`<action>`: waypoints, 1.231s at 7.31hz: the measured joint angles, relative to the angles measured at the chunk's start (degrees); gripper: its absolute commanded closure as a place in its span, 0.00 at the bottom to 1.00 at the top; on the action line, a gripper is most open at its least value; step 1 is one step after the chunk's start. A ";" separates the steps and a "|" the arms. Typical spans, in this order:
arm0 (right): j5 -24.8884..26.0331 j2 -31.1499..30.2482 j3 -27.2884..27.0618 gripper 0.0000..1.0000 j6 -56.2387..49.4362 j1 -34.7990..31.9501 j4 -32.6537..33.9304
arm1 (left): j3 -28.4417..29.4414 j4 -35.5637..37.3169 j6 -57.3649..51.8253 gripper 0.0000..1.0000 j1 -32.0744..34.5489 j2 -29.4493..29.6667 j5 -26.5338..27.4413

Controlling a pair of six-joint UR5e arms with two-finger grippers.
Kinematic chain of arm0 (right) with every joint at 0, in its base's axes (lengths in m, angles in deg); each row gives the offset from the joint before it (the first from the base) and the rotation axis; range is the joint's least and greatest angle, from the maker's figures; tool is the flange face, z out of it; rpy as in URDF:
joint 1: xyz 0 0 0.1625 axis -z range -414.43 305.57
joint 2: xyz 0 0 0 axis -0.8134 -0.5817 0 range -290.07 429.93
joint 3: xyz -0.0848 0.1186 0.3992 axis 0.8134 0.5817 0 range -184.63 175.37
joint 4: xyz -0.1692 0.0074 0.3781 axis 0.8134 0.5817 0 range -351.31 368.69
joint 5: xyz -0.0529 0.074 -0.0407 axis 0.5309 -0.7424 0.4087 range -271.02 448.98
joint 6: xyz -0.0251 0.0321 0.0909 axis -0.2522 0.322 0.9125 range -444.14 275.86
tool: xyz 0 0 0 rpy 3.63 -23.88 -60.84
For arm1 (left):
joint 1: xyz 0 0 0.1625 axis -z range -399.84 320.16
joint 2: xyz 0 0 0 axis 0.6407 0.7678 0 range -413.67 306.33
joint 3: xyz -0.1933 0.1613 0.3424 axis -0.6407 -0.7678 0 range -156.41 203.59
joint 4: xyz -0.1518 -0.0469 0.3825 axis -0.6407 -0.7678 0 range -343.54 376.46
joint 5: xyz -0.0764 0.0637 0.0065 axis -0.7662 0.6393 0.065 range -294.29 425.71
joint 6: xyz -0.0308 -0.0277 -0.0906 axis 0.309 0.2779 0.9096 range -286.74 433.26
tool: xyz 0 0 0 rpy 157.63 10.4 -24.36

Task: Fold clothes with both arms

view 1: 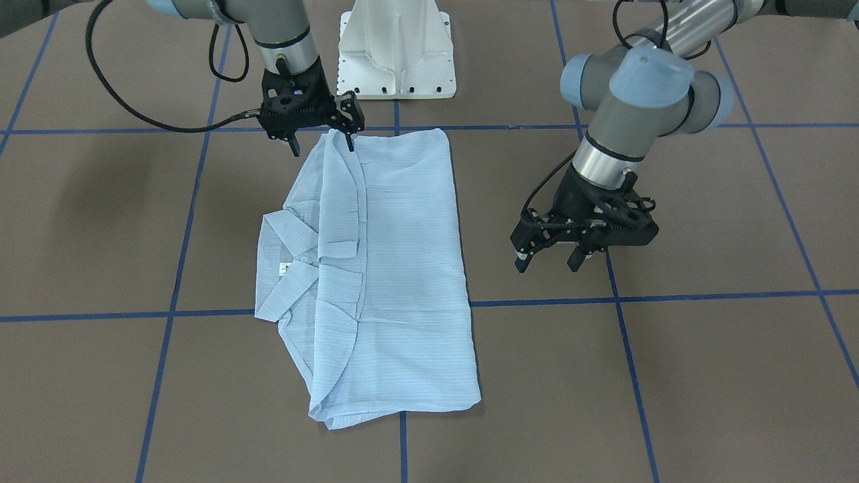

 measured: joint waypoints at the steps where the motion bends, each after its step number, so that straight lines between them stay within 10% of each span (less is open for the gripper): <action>1: 1.38 1.01 3.10 0.00 -2.55 1.47 0.08 | -2.08 1.87 -0.04 0.00 0.00 -0.48 -0.82; 9: 2.25 4.25 14.48 0.00 -4.96 7.42 1.54 | -1.86 2.25 0.90 0.00 -0.55 0.03 -1.24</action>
